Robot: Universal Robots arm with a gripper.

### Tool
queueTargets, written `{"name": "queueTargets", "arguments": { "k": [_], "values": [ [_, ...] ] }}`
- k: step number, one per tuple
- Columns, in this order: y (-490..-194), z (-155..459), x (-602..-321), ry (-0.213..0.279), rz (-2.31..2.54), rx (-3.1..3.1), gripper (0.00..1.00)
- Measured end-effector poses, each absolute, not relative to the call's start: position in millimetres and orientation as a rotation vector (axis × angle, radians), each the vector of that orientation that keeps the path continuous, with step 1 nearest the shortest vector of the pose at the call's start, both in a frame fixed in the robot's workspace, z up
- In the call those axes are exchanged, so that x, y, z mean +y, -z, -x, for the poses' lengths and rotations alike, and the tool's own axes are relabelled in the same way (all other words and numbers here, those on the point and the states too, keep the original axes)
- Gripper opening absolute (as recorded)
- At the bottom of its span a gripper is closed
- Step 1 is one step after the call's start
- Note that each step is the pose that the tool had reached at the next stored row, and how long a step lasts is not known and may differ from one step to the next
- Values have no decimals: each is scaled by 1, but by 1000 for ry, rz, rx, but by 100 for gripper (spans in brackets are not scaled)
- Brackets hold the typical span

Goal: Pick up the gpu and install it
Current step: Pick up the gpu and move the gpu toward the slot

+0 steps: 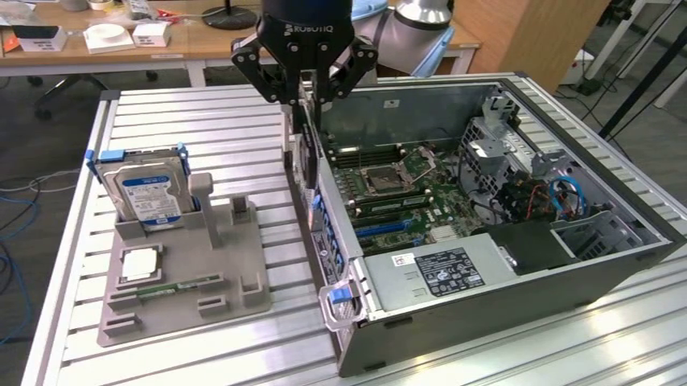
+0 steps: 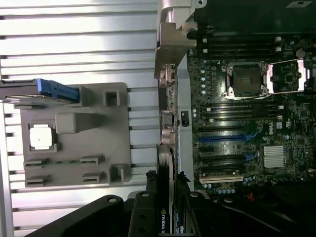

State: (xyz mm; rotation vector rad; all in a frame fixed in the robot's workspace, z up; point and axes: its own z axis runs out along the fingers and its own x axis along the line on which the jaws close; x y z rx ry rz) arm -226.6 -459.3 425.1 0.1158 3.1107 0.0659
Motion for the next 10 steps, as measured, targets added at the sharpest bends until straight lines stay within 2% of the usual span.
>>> {"name": "queueTargets", "arguments": {
  "k": [10],
  "values": [
    [-425,216,-459,-66,-116,3111,26]
  ]
}}
